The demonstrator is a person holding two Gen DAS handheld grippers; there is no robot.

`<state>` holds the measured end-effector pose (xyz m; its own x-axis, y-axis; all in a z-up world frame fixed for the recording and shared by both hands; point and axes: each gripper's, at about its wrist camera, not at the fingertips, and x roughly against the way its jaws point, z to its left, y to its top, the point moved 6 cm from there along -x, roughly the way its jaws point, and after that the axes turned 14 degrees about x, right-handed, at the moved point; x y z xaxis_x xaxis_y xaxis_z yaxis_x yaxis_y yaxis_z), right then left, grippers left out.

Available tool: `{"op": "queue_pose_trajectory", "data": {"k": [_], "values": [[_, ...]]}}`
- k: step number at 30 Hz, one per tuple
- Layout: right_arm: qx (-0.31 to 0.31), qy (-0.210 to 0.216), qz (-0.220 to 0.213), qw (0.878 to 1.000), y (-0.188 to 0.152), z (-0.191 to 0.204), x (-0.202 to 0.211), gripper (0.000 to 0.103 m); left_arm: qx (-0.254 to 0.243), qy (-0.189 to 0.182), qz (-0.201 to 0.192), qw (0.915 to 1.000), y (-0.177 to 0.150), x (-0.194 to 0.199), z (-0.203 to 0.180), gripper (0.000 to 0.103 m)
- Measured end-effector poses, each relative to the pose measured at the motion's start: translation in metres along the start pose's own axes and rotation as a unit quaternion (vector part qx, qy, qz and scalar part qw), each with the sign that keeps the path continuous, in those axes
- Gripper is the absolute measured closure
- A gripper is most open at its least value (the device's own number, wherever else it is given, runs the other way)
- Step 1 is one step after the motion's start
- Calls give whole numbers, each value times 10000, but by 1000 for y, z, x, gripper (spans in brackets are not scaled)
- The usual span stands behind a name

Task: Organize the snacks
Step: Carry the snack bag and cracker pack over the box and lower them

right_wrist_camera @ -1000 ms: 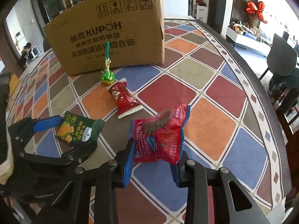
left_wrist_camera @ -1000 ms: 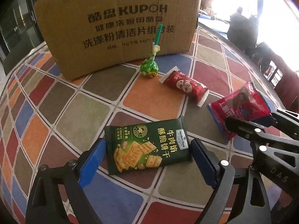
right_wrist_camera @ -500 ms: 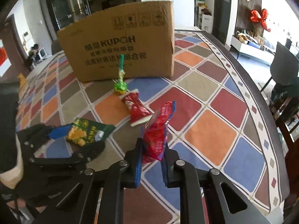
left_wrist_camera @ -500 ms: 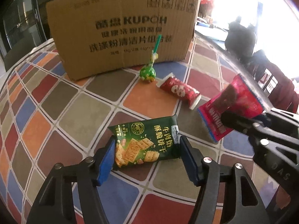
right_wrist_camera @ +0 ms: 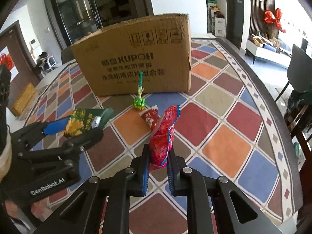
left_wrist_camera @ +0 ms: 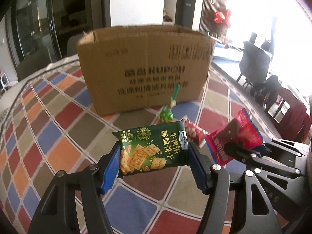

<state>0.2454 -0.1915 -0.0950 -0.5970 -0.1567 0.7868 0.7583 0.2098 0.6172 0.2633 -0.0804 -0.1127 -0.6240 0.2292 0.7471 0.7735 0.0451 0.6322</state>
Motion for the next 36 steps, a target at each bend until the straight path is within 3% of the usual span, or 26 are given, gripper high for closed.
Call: {"op": "queue_pose_trajectory", "data": {"k": [9,19,36], "values": [[17,-15,-418,9991,31,-3,20,86,-7,-33,-542,9985,41,29,-2,38],[150,-71,-1043,9944,88,-4,43,86,-16,0,-1108,9938,94,54,-4,38],[444,-248,-1670,9846,178,-8,56,86,84,55,-1490,9888,173,57,9,38]]}}
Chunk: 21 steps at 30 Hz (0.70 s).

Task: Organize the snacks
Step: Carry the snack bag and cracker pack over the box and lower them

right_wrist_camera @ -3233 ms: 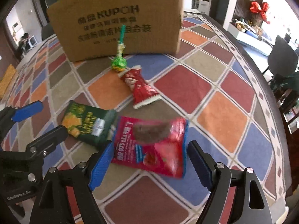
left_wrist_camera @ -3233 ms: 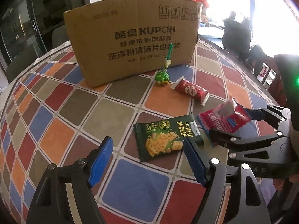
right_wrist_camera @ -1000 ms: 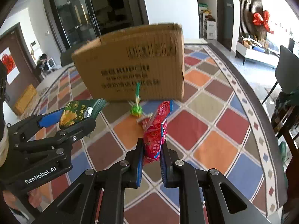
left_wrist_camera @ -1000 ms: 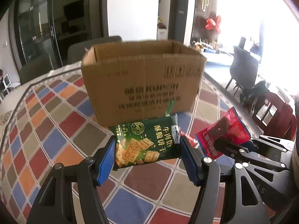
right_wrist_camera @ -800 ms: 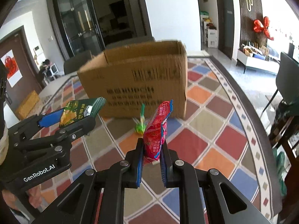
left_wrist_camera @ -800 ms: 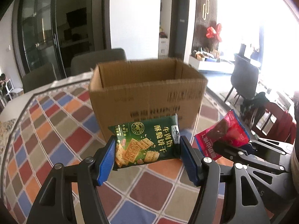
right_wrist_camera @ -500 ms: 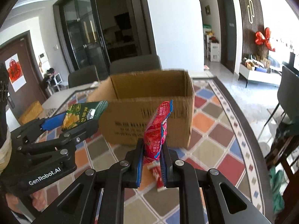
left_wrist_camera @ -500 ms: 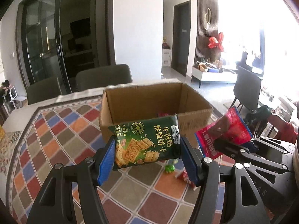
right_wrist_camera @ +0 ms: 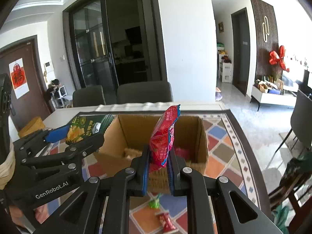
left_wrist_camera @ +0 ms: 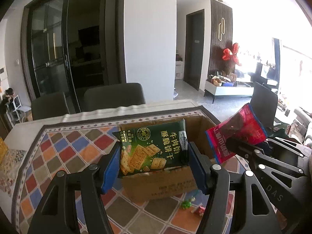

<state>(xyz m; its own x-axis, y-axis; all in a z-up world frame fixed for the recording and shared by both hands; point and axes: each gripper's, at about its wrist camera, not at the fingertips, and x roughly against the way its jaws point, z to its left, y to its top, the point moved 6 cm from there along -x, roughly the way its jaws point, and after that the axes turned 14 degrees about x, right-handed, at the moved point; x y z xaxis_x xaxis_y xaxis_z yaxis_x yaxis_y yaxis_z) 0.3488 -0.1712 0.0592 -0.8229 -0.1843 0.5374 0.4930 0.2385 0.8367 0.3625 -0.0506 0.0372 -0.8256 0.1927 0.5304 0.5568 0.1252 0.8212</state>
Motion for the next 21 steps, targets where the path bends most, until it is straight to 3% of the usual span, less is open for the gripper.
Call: {"op": "queue_pose_trajectory", "data": {"k": [8,14,20,21], "values": [[217,-47,-51,9997,25,-1,-21,86,-19,82,30,10000,19,-26,2,38],[317,-79,69,9994,28,-5,-40,86,-21,99,274,9996,21,-52,4,38],[289,-134,257,9992,23,-11,-55,83,-165,302,405,9986,18,-66,6,28],[260,-147,284,9992,23,-10,-56,76,-184,325,376,9986,18,-65,6,26]]}}
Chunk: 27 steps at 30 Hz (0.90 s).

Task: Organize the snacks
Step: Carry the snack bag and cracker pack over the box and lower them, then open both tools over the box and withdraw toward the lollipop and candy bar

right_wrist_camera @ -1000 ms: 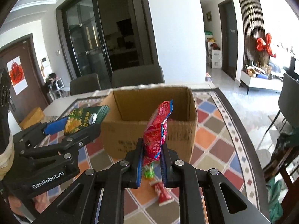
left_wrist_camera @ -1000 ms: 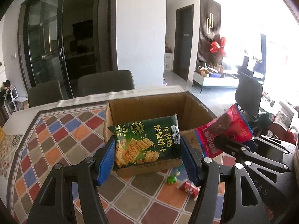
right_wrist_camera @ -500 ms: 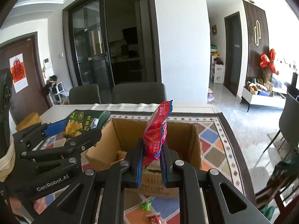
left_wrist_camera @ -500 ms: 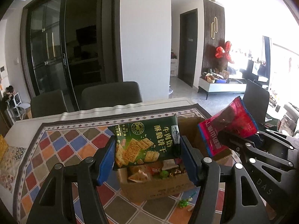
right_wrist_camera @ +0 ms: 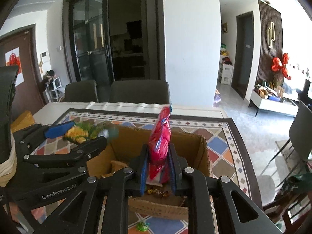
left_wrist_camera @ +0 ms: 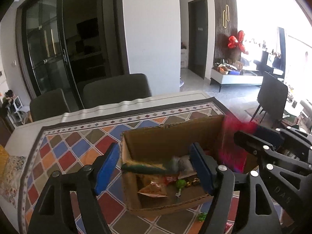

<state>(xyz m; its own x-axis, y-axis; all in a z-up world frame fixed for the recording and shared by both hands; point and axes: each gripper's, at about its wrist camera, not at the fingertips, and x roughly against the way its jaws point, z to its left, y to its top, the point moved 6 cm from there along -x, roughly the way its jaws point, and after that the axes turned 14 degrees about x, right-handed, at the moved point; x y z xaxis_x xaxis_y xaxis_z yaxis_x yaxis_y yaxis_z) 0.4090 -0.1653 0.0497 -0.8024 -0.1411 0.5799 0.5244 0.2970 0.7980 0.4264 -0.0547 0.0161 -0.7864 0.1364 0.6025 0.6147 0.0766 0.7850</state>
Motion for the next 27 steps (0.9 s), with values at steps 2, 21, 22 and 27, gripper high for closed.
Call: {"op": "queue_pose_trajectory", "data": {"k": [2,21,22,27], "values": [[-41,-97,19,9999,-3,-3,1,70,-4,1,-29,10000,-1,3,1,24],[39,-236,-158,9996,-28,13,66,57,-295,-289,-439,9982,-42,81,-9,22],[40,-230,-159,9996,-31,14,70,56,-311,-313,-441,9981,-45,84,-9,22],[82,-240,-145,9996,-43,22,83,53,-405,-431,-391,9975,-62,93,-9,21]]}}
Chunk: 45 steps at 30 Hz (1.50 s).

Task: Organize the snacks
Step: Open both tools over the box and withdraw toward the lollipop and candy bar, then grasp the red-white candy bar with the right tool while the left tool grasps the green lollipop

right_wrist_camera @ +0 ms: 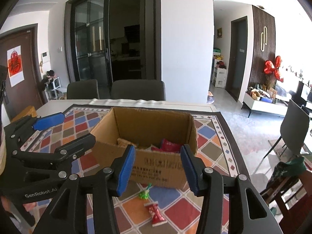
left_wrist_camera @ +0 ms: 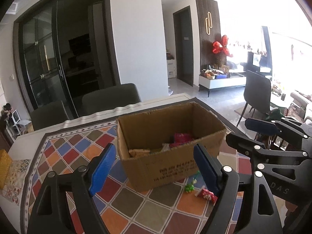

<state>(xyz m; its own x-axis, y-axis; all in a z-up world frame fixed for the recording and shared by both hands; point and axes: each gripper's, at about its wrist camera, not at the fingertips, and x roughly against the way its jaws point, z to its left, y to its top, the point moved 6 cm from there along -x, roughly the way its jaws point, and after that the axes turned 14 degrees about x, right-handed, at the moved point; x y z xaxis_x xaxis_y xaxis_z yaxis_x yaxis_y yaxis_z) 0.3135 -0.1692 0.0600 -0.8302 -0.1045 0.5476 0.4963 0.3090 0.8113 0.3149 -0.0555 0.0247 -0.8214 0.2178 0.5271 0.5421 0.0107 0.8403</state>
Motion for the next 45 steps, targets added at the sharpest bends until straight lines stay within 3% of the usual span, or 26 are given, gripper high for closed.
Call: {"op": "queue_pose_trajectory", "data": {"k": [16,28,45], "values": [[-54,159,762,9970,-67,17,-13,53,-329,-189,428,9984,-59,-3,-1,22],[-115,461,1552,9867,-118,31,-50,53,-689,-586,978,9911,-102,-44,-5,30],[-183,704,2173,9734,-157,39,-99,54,-1079,-984,1599,9763,-129,-107,-19,44]]}}
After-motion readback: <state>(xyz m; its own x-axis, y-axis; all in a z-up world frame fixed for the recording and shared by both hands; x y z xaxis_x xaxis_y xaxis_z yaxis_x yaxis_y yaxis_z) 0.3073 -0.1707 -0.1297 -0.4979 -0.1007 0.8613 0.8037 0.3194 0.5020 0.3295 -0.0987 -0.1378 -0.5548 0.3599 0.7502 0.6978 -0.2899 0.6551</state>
